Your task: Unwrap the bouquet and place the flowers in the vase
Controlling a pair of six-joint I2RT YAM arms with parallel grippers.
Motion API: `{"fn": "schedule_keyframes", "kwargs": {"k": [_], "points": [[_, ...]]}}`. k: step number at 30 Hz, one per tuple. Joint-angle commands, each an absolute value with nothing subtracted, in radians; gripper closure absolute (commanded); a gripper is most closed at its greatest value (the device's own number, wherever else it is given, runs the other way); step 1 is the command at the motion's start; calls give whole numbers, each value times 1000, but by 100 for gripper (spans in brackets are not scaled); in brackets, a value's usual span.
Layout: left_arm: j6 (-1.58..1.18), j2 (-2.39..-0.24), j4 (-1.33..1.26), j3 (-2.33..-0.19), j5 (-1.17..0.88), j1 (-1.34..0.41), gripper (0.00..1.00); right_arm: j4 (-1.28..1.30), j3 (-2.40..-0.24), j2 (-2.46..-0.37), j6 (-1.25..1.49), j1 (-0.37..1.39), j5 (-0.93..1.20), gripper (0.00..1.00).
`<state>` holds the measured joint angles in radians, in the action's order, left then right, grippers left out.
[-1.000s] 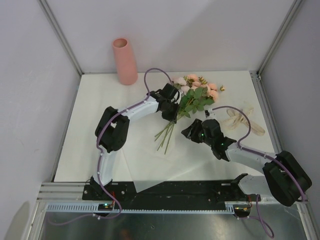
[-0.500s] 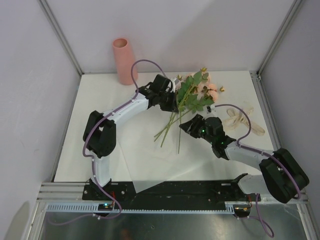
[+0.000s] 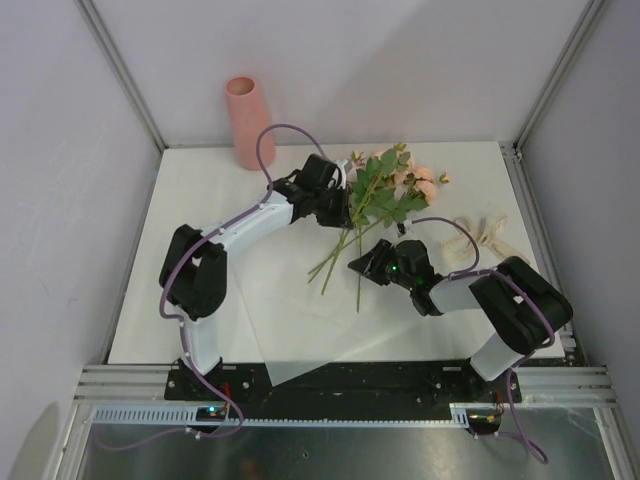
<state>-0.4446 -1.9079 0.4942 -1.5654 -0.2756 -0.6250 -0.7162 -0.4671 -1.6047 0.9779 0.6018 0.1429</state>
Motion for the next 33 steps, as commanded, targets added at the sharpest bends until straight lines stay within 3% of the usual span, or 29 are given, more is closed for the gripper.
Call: {"fn": "schedule_keyframes", "kwargs": {"k": [1,9,13,25,33], "points": [[-435,-1773,428,-1543,-224,-622,100,-811,-461,-1577,978,588,198,63],[-424,-1657,343,-1423,-228,-621,100,-716,-450,-1346,1000,543,171,54],[-414,-1596,275,-1334,-253,-621,100,-695,-504,-1288,1022,523,173,45],[-512,-1424,66,-1173,-217,-623,100,-796,-550,-1323,997,655,304,42],[-536,-1345,-66,-1090,-302,-633,100,-794,-575,-1380,982,696,329,43]]}}
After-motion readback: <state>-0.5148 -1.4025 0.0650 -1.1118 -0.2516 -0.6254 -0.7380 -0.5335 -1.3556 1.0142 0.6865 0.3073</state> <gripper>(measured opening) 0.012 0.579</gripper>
